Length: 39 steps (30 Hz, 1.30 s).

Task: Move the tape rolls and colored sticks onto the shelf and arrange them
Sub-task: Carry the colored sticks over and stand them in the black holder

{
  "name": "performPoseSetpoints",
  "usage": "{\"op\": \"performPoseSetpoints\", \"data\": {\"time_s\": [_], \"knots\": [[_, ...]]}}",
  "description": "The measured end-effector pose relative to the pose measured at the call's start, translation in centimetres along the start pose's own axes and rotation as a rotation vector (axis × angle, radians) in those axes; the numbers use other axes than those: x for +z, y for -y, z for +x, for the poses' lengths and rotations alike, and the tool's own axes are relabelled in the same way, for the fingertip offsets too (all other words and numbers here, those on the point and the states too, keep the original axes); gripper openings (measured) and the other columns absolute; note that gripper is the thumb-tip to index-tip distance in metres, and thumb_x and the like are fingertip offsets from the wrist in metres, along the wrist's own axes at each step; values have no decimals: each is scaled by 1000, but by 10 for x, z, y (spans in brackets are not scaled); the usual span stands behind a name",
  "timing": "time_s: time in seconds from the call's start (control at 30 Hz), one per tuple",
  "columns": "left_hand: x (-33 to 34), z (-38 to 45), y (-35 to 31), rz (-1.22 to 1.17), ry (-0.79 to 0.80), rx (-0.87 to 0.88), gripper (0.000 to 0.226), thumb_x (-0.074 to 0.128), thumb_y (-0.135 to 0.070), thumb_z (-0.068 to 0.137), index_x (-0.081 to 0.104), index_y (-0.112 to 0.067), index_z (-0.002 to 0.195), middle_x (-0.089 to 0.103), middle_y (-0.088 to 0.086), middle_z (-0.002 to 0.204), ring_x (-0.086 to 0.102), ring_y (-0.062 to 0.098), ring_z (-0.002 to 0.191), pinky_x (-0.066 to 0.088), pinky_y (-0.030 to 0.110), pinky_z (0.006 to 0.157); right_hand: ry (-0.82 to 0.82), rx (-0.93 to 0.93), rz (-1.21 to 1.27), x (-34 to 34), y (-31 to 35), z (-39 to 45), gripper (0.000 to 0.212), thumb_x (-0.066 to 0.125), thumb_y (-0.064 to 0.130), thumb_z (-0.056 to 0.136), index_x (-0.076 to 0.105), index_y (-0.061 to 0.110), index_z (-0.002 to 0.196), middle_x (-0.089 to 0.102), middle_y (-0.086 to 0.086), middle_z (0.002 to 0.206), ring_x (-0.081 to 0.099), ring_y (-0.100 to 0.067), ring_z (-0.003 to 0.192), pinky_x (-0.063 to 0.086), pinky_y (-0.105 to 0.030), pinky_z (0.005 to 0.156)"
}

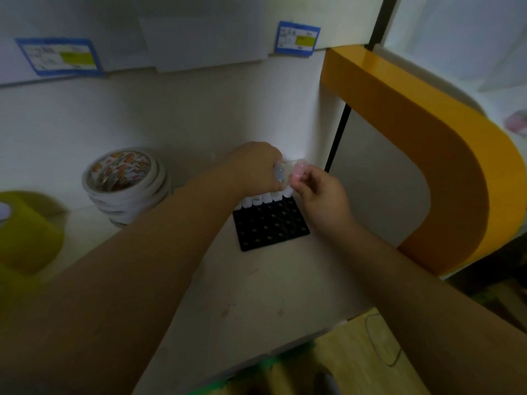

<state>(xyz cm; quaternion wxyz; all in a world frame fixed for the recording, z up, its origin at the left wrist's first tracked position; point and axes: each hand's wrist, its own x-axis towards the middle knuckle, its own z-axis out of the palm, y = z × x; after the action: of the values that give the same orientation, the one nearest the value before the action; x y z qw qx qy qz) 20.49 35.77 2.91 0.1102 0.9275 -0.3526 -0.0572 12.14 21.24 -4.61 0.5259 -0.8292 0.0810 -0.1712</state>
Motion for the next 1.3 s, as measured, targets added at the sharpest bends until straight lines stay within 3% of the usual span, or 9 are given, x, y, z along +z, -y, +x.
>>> {"op": "performPoseSetpoints", "data": {"time_s": [0.2, 0.6, 0.73, 0.8, 0.87, 0.9, 1.0, 1.13, 1.3], "knots": [[-1, 0, -2, -14, -3, -18, 27, 75, -34, 80, 69, -12, 93, 64, 4, 86, 61, 22, 81, 53, 37, 75, 48, -172, -309, 4, -2, 2, 9, 54, 13, 97, 61, 19, 94, 65, 4, 90, 61, -12, 83, 47, -23, 69], [-6, 0, 0, -47, 89, -63, 21, 72, -27, 84, 72, -7, 92, 65, 6, 83, 58, 18, 74, 33, 21, 52, 61, -155, -415, 10, -1, 3, 20, 49, 10, 96, 50, 27, 86, 49, 20, 74, 48, 7, 68, 33, -9, 55], [40, 10, 42, -25, 217, -254, 28, 55, -11, 97, 67, 10, 110, 51, 5, 73, 50, 18, 74, 47, 29, 79, 102, -111, -445, 7, 0, 4, 19, 47, 16, 99, 48, 28, 83, 52, 15, 77, 50, 2, 71, 31, -17, 57], [46, 19, 42, 165, 46, -507, 21, 52, -18, 100, 69, -19, 111, 47, -2, 73, 43, 6, 68, 46, 17, 78, 113, -95, -437, 7, 2, 3, 20, 46, 21, 100, 47, 31, 83, 54, 14, 79, 52, 2, 73, 32, -18, 58], [36, 6, 33, -8, 119, -137, 12, 66, -45, 87, 61, -34, 84, 53, -11, 76, 45, 2, 63, 39, 10, 53, 127, -81, -440, 7, 4, 1, 19, 45, 22, 100, 48, 32, 84, 54, 16, 81, 52, 2, 75, 34, -18, 60], [10, 9, 6, 31, -35, -229, 20, 69, -49, 82, 62, -31, 87, 58, -11, 81, 50, 4, 67, 39, 12, 54, 128, -73, -434, 8, 6, 0, 18, 44, 23, 100, 49, 31, 85, 55, 16, 82, 53, 2, 76, 35, -19, 61], [-5, -10, -1, -3, -7, -126, 45, 74, -48, 79, 63, -26, 116, 65, -4, 108, 61, 18, 97, 51, 32, 83, 128, -36, -432, 4, 13, -4, 18, 42, 25, 102, 55, 25, 89, 60, 9, 82, 57, -7, 76, 40, -25, 62], [-7, -41, 9, -141, -161, -102, 95, 78, -59, 71, 35, -28, 149, 49, -4, 145, 46, 20, 133, 36, 39, 111, 184, -21, -520, -10, 19, -19, 25, 49, 33, 101, 60, 23, 121, 67, -2, 118, 63, -22, 106, 51, -34, 87], [7, -104, -6, -238, -529, -115, 67, 71, -37, 87, 42, -24, 146, 51, 1, 142, 44, 20, 131, 32, 30, 109, 85, -73, -502, -25, 32, -59, 48, 55, 26, 100, 45, 15, 146, 52, -3, 144, 49, -19, 131, 40, -32, 106]]}}
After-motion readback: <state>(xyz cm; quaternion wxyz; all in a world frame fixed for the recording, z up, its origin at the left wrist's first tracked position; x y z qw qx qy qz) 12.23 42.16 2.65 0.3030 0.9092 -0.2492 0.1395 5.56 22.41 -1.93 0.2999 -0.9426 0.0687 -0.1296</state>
